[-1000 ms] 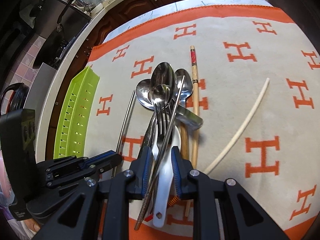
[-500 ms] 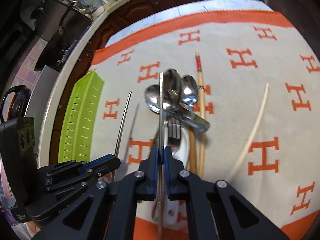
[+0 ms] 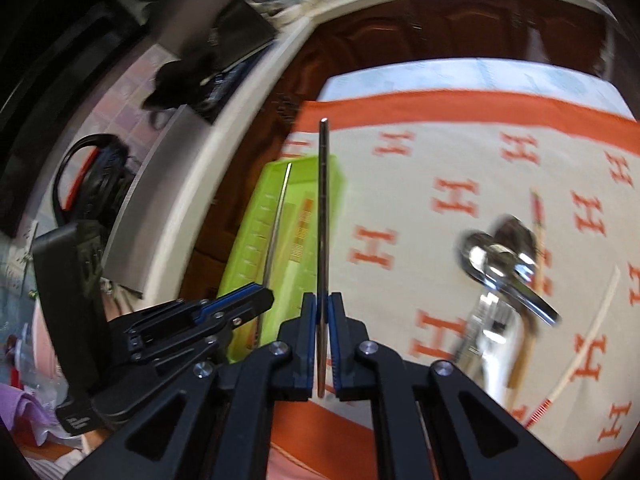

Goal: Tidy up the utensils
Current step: 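Carry the metal chopstick into the tray with the left tool while the right tool carries another, then withdraw both open tools from the tray back over the utensil pile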

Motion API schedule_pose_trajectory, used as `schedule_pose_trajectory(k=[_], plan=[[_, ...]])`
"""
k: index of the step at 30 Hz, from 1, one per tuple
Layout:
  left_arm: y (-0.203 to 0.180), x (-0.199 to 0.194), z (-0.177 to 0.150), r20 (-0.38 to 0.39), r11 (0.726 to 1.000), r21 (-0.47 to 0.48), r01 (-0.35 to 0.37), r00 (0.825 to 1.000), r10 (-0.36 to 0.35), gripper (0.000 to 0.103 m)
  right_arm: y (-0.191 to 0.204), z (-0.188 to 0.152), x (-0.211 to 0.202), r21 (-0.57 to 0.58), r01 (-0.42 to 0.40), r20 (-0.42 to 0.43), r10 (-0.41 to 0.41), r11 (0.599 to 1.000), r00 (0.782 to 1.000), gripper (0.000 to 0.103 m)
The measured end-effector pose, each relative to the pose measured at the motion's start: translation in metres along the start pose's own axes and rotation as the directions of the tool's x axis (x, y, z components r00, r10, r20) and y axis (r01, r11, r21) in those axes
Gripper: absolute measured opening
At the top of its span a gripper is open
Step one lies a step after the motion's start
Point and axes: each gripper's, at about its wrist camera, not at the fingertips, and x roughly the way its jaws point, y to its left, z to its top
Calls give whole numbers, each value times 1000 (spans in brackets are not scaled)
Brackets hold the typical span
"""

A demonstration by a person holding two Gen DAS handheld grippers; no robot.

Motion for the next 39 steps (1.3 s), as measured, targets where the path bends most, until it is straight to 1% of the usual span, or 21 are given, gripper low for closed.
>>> schedule_pose_trajectory(k=[3,6,9,13,15,18,19,20,21,22,23,24,25,26,27,29,33,39], plan=[[27,-11,10,17,999,-37,-21,1000,22,4,25,13,14,-27,-17,-17,17,999,1000,6],[52,-13,15,24,996,-77,-43,999,45,4,40,26,35,-34,-24,-57,22,999,998,5],[71,-7,18,14,993,-110,-50,999,52,4,49,33,58,-23,-48,-124,45,999,991,5],[88,11,17,-5,989,-139,-55,998,55,4,57,37,80,-17,-44,-162,41,999,986,5],[92,23,16,-17,988,-142,-61,998,59,4,59,38,90,-26,-25,-175,21,999,984,5],[92,40,11,-39,987,-145,-72,997,67,4,61,40,109,-52,24,-205,-34,998,978,7],[93,44,10,-44,985,-154,-74,997,67,4,62,40,115,-66,45,-216,-58,997,975,8],[93,49,11,-47,984,-159,-76,996,69,4,63,39,122,-91,83,-219,-101,992,970,8],[94,53,11,-54,984,-163,-78,996,70,6,64,39,125,-107,106,-216,-127,989,968,13],[94,55,10,-62,983,-167,-73,996,63,8,64,37,127,-125,134,-209,-158,983,965,22],[95,56,9,-65,983,-172,-66,996,56,17,64,36,128,-135,145,-203,-170,980,964,27],[95,57,8,-65,982,-178,-60,997,49,30,63,36,128,-138,146,-199,-172,980,965,34],[95,57,7,-62,982,-182,-57,997,47,38,62,34,127,-140,147,-194,-173,979,966,35],[96,55,6,-60,980,-185,-70,996,60,47,61,33,125,-142,155,-185,-180,978,966,35],[96,54,5,-53,979,-187,-76,996,68,51,60,32,123,-146,157,-180,-183,977,967,36],[96,53,3,-55,979,-189,-72,997,63,53,57,30,118,-146,150,-170,-174,978,970,36],[89,49,-2,-51,982,-173,-74,997,66,53,55,24,105,-173,174,-129,-197,969,972,36],[71,39,-8,-41,989,-140,-47,998,42,53,47,13,82,-182,193,-81,-211,964,974,36]])
